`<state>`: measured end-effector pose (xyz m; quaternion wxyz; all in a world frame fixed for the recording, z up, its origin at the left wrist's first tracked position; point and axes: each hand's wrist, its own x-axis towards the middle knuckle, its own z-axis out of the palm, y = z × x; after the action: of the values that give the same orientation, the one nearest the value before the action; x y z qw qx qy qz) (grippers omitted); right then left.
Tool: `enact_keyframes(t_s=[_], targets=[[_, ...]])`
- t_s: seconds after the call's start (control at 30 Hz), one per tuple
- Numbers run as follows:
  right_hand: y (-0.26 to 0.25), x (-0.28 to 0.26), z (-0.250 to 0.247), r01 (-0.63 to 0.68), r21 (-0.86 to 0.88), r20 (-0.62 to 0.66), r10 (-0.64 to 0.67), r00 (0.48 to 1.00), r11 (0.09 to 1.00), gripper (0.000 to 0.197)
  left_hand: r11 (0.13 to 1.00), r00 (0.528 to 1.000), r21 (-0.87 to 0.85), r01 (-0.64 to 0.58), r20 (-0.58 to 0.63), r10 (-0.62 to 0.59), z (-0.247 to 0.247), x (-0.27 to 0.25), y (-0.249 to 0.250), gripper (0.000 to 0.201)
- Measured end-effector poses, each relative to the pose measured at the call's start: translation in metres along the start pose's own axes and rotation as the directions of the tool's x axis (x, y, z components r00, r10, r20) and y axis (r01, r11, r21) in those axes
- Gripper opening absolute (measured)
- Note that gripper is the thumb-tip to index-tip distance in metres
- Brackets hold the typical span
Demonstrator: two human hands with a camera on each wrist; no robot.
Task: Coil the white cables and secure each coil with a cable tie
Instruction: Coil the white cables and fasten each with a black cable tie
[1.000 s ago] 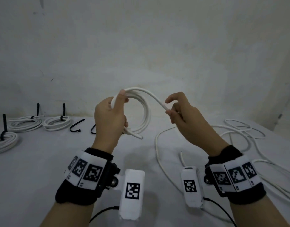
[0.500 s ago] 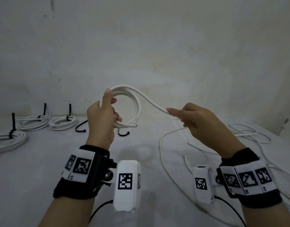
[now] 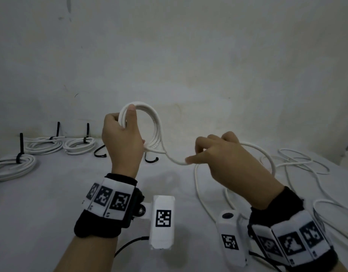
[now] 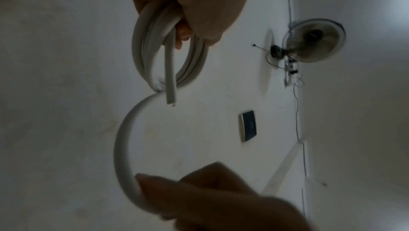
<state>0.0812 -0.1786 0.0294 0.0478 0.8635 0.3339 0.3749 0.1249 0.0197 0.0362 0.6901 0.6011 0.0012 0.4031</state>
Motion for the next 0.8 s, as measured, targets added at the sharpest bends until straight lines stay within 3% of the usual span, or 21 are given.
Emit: enact_keyframes(t_s=[0.17, 0.33, 0.47, 0.6, 0.73, 0.8], targets=[[-0.017, 0.007, -0.014, 0.056, 0.095, 0.013, -0.057, 0.998, 0.994, 0.053, 0.980, 0.983, 0.095, -0.177, 0.056, 0.172, 0.006, -0.012, 0.008, 0.022], [-0.008, 0.007, -0.032, -0.032, 0.280, 0.019, 0.027, 0.999, 0.960, 0.028, 0.978, 0.955, 0.067, -0.196, 0.239, 0.175, 0.013, -0.022, 0.009, 0.020], [0.000, 0.007, -0.037, -0.111, 0.355, -0.023, 0.127, 0.992, 0.928, 0.012, 0.991, 0.890, 0.037, -0.128, 0.445, 0.098, 0.020, -0.030, 0.009, 0.021], [0.004, 0.007, -0.038, -0.177, 0.450, -0.107, 0.250, 0.962, 0.875, 0.013, 0.999, 0.766, 0.043, -0.028, 0.643, -0.006, 0.026, -0.042, 0.012, 0.025], [0.003, 0.006, -0.036, -0.266, 0.442, -0.161, 0.367, 0.916, 0.857, 0.021, 0.981, 0.685, -0.042, 0.189, 0.722, -0.101, 0.032, -0.056, 0.017, 0.036], [0.001, 0.006, -0.036, -0.268, 0.418, -0.219, 0.383, 0.897, 0.868, 0.026, 0.975, 0.668, -0.066, 0.211, 0.738, -0.095, 0.032, -0.056, 0.017, 0.043]])
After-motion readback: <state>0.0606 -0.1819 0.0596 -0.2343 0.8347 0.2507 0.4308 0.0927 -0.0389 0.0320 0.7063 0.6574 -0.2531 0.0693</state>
